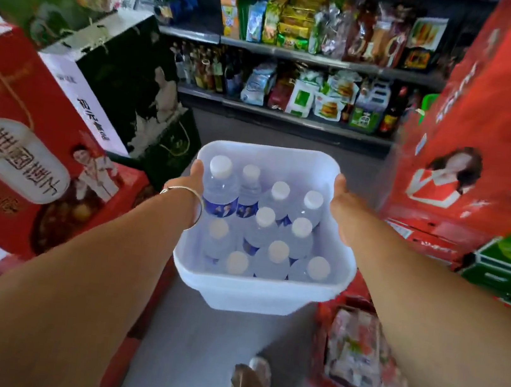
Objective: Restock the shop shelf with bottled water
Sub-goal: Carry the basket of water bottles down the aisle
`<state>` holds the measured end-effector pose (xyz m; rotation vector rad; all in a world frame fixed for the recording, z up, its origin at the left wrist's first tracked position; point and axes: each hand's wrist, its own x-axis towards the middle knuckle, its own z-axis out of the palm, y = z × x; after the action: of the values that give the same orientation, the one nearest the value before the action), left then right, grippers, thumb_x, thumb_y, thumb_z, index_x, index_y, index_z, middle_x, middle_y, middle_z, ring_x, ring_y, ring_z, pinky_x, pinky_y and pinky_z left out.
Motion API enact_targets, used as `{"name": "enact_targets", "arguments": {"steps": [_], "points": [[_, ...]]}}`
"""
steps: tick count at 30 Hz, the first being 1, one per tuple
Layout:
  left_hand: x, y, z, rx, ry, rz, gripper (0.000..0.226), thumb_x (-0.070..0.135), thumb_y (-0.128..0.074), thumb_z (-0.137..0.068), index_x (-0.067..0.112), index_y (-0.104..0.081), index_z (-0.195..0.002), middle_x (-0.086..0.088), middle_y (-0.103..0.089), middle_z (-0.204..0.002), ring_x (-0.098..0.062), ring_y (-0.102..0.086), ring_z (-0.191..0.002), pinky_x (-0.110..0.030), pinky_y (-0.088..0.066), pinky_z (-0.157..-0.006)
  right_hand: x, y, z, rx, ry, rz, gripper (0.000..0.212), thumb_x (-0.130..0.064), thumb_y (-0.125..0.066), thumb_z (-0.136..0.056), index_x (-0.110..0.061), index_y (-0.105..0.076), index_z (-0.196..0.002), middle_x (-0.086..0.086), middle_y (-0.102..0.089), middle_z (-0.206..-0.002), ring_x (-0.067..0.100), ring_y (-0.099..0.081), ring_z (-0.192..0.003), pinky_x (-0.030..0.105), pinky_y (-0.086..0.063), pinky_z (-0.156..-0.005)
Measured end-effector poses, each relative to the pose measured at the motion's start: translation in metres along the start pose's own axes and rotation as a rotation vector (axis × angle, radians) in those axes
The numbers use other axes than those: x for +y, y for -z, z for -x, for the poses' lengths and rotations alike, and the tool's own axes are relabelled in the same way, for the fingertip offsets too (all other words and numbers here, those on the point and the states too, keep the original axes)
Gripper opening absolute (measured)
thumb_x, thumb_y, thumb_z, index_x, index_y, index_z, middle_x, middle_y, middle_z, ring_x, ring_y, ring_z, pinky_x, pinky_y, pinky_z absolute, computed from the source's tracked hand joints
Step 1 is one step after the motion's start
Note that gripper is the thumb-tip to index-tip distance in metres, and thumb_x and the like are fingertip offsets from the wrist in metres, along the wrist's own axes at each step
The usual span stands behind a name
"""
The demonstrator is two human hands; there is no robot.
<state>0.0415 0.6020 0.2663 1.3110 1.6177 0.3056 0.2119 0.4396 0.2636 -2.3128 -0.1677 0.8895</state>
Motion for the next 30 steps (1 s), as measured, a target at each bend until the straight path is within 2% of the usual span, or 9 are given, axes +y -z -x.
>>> {"name": "enact_targets", "arguments": {"steps": [5,7,10,13,16,19,22,26,30], "points": [[0.067,-0.022,-0.067,-0.023,-0.013,-0.043,0.064,0.054,-0.031,-0.095,0.009,-0.035,-0.141,-0.016,-0.046,-0.130,-0.030,-0.041,-0.129,-0.034,-0.032,-0.098,-0.078,-0.003,-0.085,0.063,-0.014,0.088,0.054,-0.042,-0.017,-0.102,-0.009,-0.036,-0.141,0.019,-0.041,-0.141,0.032,-0.039,-0.130,0.037,-0.029,-0.104],[0.094,-0.030,-0.101,-0.017,-0.001,-0.039,0.068,0.056,-0.031,-0.094,0.005,-0.039,-0.138,-0.015,-0.048,-0.120,-0.030,-0.044,-0.126,-0.033,-0.034,-0.096,-0.109,-0.004,-0.122,0.034,-0.002,0.160,0.051,-0.042,-0.020,-0.102,-0.017,-0.025,-0.146,0.019,-0.038,-0.142,0.032,-0.038,-0.130,0.038,-0.031,-0.102],[0.140,-0.045,-0.149,-0.025,-0.022,-0.121,0.069,0.056,-0.028,-0.094,0.005,-0.037,-0.140,-0.019,-0.042,-0.139,-0.031,-0.041,-0.129,-0.037,-0.030,-0.104,-0.154,-0.001,-0.170,0.014,0.048,0.244,0.052,-0.039,-0.025,-0.101,-0.029,-0.008,-0.149,0.020,-0.039,-0.138,0.035,-0.043,-0.125,0.038,-0.037,-0.093],[0.187,-0.061,-0.203,-0.048,-0.003,-0.102,0.070,0.058,-0.028,-0.094,0.005,-0.040,-0.138,-0.020,-0.044,-0.138,-0.032,-0.045,-0.125,-0.041,-0.032,-0.104,-0.203,-0.004,-0.222,0.020,0.042,0.248,0.052,-0.040,-0.026,-0.101,-0.019,-0.020,-0.148,0.022,-0.040,-0.139,0.034,-0.044,-0.125,0.037,-0.038,-0.095],[0.237,-0.075,-0.252,-0.021,0.036,-0.078,0.075,0.061,-0.027,-0.092,0.002,-0.041,-0.136,-0.019,-0.046,-0.136,-0.034,-0.045,-0.123,-0.041,-0.031,-0.104,-0.253,-0.006,-0.274,0.032,-0.039,0.101,0.053,-0.046,-0.020,-0.100,-0.016,-0.034,-0.142,0.018,-0.044,-0.136,0.031,-0.048,-0.120,0.033,-0.034,-0.080],[0.286,-0.092,-0.299,-0.004,0.076,-0.051,0.079,0.063,-0.031,-0.090,0.000,-0.041,-0.136,-0.017,-0.045,-0.138,-0.035,-0.044,-0.125,-0.040,-0.030,-0.104,-0.292,-0.008,-0.329,0.040,0.059,0.055,0.051,-0.038,-0.022,-0.102,-0.016,-0.026,-0.147,0.016,-0.043,-0.112,0.021,-0.051,-0.082,0.030,-0.033,-0.064],[0.330,-0.108,-0.340,0.007,0.098,-0.049,0.077,0.064,-0.032,-0.089,0.004,-0.043,-0.136,-0.017,-0.048,-0.135,-0.035,-0.046,-0.121,-0.042,-0.033,-0.102,-0.332,-0.010,-0.381,0.067,0.075,0.028,0.065,-0.049,-0.022,-0.099,0.001,-0.041,-0.137,0.010,-0.036,-0.102,0.009,-0.025,-0.057,0.024,-0.030,-0.063],[0.384,-0.125,-0.397,0.046,0.117,0.006,0.072,0.063,-0.030,-0.090,0.011,-0.040,-0.138,-0.018,-0.047,-0.134,-0.035,-0.047,-0.120,-0.043,-0.034,-0.101,-0.410,-0.008,-0.458,-0.004,0.108,0.025,0.051,-0.030,-0.022,-0.103,-0.020,-0.009,-0.151,0.019,-0.043,-0.122,0.027,-0.050,-0.090,0.031,-0.031,-0.074],[0.426,-0.124,-0.455,0.120,0.217,0.201,0.077,0.068,-0.035,-0.086,0.007,-0.048,-0.131,-0.016,-0.053,-0.130,-0.034,-0.051,-0.116,-0.041,-0.038,-0.097,-0.500,-0.024,-0.511,-0.043,0.153,0.146,0.064,-0.053,-0.020,-0.098,-0.007,-0.040,-0.138,0.019,-0.046,-0.137,0.028,-0.051,-0.114,0.030,-0.036,-0.073]]}}
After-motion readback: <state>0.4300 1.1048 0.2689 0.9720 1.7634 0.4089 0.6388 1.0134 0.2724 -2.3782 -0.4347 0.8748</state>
